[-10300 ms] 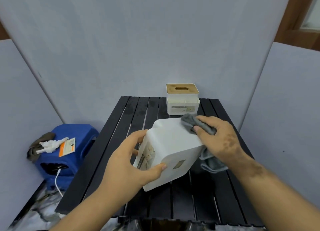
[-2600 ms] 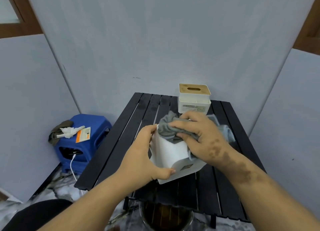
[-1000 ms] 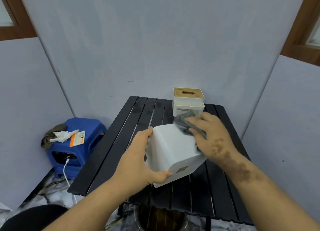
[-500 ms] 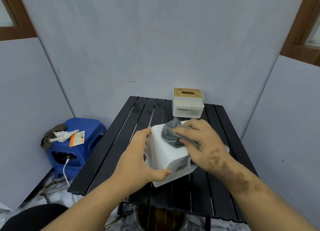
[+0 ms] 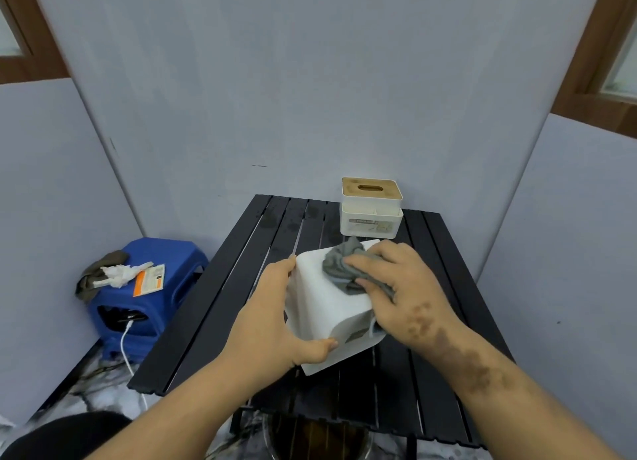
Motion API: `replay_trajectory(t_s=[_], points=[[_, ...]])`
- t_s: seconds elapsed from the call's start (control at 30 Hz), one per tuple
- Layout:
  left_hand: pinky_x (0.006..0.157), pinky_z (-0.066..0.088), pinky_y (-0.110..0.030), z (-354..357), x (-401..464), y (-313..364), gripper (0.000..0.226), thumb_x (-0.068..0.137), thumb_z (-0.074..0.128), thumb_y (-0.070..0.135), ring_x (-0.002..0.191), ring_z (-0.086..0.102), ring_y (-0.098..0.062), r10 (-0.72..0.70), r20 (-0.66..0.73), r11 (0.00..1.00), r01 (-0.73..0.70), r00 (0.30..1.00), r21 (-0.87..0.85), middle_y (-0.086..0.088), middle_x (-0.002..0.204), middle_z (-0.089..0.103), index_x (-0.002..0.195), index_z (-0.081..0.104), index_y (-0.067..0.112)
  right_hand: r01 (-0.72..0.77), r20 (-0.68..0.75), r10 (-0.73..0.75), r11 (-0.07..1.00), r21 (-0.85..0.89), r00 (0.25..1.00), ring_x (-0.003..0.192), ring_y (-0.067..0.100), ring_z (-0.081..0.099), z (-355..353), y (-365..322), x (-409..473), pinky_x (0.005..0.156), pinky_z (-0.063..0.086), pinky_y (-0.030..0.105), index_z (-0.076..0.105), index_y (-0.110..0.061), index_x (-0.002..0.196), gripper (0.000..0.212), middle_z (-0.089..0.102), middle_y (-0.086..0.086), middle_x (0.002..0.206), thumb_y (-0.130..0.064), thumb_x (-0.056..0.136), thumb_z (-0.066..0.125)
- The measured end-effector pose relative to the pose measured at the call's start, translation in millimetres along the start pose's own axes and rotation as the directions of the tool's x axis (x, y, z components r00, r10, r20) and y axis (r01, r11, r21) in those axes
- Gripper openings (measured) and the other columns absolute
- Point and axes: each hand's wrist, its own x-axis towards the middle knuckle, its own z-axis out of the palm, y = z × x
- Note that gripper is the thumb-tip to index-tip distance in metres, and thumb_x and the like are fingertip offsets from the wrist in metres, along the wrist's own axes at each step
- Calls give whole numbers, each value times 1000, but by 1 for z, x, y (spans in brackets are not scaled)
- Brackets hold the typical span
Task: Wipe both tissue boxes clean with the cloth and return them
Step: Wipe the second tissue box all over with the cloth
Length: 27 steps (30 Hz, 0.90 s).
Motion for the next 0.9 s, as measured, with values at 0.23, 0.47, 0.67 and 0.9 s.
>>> replay_trajectory(t_s=[0.23,0.47,0.67,0.9], points=[[100,50,-35,1,1,5,111,47,86,61,125,48,0,14,0,999,-14,1000,31,37,133,41,142,30,49,-51,44,44,985,164,998,104,18,56,-13,25,2,93,51,37,72,-26,118,31,62,-11,106,-18,88,65],[104,50,-38,1,1,2,112,47,89,58,127,48,-3,-3,-9,1000,4,1000,13,33,135,43,143,32,47,-50,0,50,997,62,999,99,18,53,-9,21,2,88,51,43,72,-25,117,32,61,-8,102,-13,87,66],[100,51,-32,0,0,0,105,52,93,50,123,51,3,27,-18,999,-28,999,-17,31,134,48,140,36,48,184,33,-190,974,135,981,91,20,54,-1,-6,-1,80,49,36,68,-30,118,31,60,-9,103,-25,89,57],[104,50,-37,0,1,-1,110,49,89,57,128,47,-2,0,-9,1000,1,1000,20,36,134,42,142,31,49,-219,-31,225,968,121,974,100,14,58,-10,49,4,95,50,40,71,-20,118,32,61,-9,101,-7,89,68]])
